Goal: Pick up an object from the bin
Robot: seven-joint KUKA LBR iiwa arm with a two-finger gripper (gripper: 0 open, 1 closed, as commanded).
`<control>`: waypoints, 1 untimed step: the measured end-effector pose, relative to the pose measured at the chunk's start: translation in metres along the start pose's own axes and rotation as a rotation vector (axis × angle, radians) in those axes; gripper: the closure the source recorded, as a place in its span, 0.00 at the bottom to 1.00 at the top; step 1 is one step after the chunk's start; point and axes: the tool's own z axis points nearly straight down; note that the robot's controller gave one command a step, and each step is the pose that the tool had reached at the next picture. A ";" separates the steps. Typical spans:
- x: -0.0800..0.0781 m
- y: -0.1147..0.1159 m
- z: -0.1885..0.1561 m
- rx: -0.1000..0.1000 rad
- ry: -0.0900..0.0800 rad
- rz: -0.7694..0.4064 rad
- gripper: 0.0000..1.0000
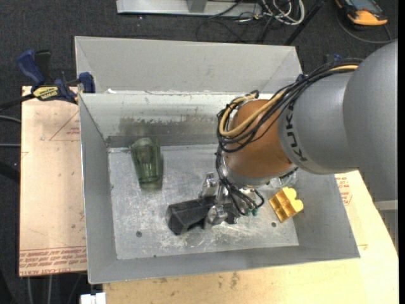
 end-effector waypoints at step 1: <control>-0.006 0.002 -0.123 0.002 0.002 -0.013 1.00</control>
Offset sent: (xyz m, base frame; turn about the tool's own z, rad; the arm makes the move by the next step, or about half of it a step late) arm 0.0000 0.0000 0.0000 0.0000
